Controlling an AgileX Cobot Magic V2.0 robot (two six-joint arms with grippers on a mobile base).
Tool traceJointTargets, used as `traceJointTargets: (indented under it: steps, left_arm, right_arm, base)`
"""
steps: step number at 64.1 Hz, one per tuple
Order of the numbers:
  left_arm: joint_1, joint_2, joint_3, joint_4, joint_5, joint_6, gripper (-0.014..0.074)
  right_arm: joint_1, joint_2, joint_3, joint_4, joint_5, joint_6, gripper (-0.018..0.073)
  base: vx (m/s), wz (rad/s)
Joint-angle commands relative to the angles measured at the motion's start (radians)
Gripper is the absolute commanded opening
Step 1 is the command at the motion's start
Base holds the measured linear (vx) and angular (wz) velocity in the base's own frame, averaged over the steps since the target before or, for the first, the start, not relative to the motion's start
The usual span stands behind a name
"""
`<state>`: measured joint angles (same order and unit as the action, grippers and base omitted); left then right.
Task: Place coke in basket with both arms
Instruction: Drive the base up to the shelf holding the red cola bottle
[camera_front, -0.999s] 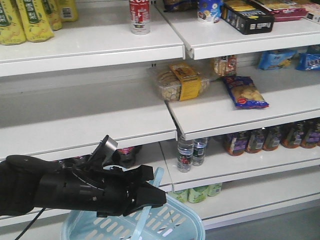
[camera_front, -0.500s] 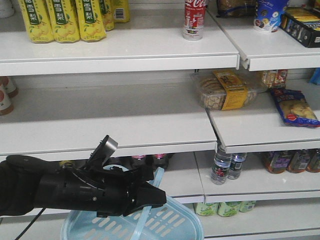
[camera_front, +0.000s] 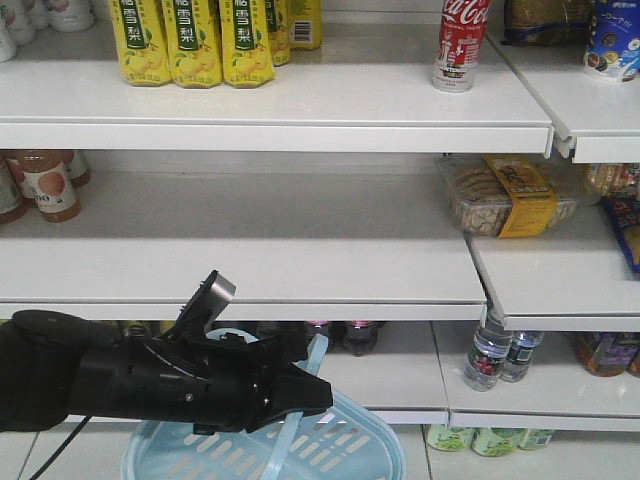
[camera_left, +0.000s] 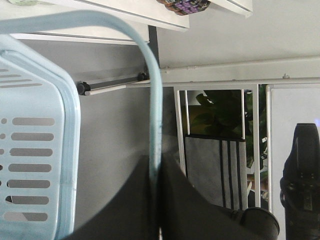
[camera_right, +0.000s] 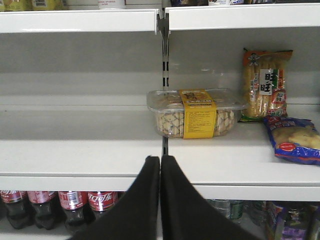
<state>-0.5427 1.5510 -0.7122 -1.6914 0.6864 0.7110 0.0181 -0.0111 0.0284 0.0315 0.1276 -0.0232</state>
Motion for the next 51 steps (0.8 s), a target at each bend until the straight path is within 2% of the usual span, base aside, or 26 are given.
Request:
traceJointTargets:
  steps: [1, 51]
  left_arm:
    - [-0.005, -0.044, -0.022, -0.093, 0.051, 0.005, -0.0006]
    - [-0.005, -0.044, -0.022, -0.092, 0.052, 0.005, -0.0006]
  right_arm:
    - [-0.005, -0.012, 0.007, -0.002, -0.08, -0.004, -0.001]
    - [-0.005, -0.012, 0.007, -0.002, -0.08, -0.004, -0.001]
  base:
    - [0.04, 0.1]
    - [0.05, 0.04]
